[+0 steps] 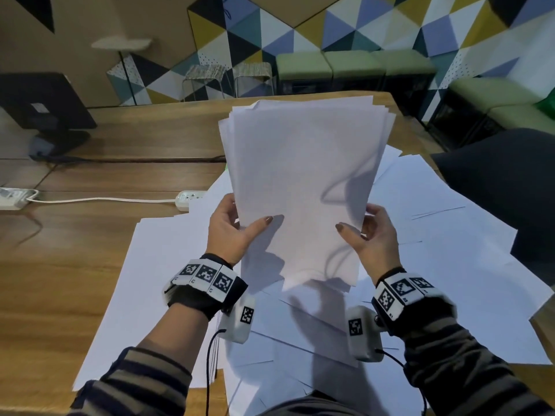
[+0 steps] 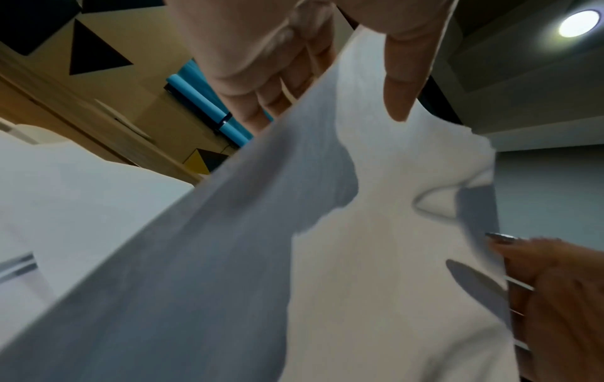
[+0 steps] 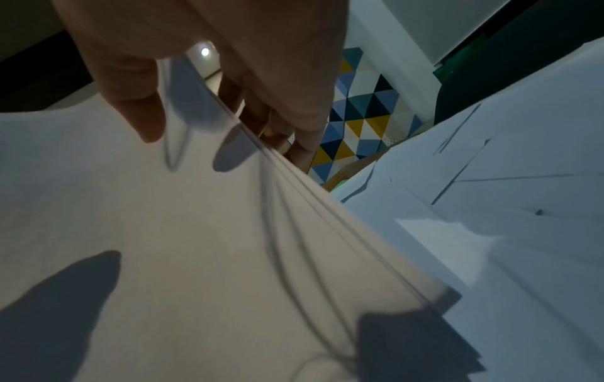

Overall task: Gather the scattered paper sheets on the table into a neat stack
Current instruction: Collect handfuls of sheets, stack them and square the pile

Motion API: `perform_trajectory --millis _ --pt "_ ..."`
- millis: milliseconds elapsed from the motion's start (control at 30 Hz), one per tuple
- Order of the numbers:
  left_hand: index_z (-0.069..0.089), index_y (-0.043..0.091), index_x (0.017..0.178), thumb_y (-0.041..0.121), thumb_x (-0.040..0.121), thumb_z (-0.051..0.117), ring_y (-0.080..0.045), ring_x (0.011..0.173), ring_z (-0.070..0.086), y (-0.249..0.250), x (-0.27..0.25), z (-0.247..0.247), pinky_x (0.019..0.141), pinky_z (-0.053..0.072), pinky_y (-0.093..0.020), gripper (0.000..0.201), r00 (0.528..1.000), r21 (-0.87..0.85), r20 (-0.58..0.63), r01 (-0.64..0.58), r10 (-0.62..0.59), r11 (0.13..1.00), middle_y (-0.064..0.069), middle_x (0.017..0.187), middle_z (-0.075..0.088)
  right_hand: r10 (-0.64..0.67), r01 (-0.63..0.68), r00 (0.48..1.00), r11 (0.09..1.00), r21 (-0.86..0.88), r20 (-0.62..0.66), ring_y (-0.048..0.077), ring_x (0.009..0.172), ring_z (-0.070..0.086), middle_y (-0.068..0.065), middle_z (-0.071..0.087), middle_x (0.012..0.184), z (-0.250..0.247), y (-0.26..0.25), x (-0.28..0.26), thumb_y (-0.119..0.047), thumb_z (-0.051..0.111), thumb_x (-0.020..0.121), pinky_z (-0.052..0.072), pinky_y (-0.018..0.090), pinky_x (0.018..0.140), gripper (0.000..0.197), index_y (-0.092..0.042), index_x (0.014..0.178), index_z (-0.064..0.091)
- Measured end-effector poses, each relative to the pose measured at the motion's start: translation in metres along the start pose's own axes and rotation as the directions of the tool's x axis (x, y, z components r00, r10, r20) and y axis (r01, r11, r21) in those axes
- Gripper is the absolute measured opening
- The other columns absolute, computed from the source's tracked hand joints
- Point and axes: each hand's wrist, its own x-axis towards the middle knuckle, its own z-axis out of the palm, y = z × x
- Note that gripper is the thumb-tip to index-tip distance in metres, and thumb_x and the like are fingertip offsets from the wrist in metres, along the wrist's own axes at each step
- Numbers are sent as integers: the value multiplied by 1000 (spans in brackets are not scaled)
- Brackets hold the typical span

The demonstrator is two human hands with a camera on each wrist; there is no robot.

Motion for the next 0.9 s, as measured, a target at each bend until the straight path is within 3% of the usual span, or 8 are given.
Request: perform_trajectory --millis 67,167,367,433,533,667,767,900 --pt "58 25 97 38 50 77 -16 95 65 -1 -1 2 86 54 -34 52 1000 31 9 -2 1 1000 1 99 67 20 -19 999 999 -47 30 -9 59 55 -5 59 71 2 0 -1 2 66 80 44 8 66 23 -16 85 54" --pt "50 14 120 28 68 69 -17 113 58 -8 -1 1 100 45 -32 57 999 95 30 -19 16 995 -5 117 62 59 -53 997 992 -112 50 10 100 55 0 60 106 8 5 -4 -4 61 85 40 25 95 33 -9 117 55" --pt "47 10 121 3 89 55 -21 102 57 -9 6 -30 89 43 -25 33 986 249 -165 67 -26 966 -4 109 60 -16 45 993 965 -258 113 17 92 48 2 49 100 39 -8 -17 -5 54 89 36 -1 75 36 -3 123 42" --pt "51 11 119 7 90 56 -25 105 58 -13 10 -52 95 45 -34 30 983 334 -173 115 -59 935 -6 111 62 90 -30 975 958 -285 202 20 91 50 6 52 101 56 -4 -21 -6 53 88 42 20 86 39 -5 125 38" --pt "52 7 119 12 92 53 -34 107 57 -29 11 -91 93 45 -41 28 957 486 -241 264 -162 833 -15 115 62 320 -195 882 916 -351 345 24 96 54 12 55 109 85 11 -28 -7 51 87 45 36 90 41 -7 126 36" --pt "51 10 121 8 90 46 -40 103 58 -50 4 -135 88 48 -45 31 897 586 -317 440 -308 680 -21 112 62 447 -212 727 868 -449 521 31 95 60 21 56 110 129 25 -49 -5 49 87 53 48 84 31 -10 115 38" --pt "48 9 128 2 92 43 -40 103 57 -60 -4 -160 83 46 -41 38 861 651 -378 509 -340 563 -22 114 60 532 -277 614 837 -472 583 29 73 62 15 55 93 160 32 -65 -1 51 86 57 43 65 30 -9 113 40" --pt "46 12 131 -1 91 41 -39 101 57 -75 -12 -186 76 45 -40 42 817 671 -451 576 -360 467 -23 111 61 541 -204 592 817 -539 597 34 88 65 22 64 103 184 40 -79 -6 55 84 55 44 82 39 -8 120 41"
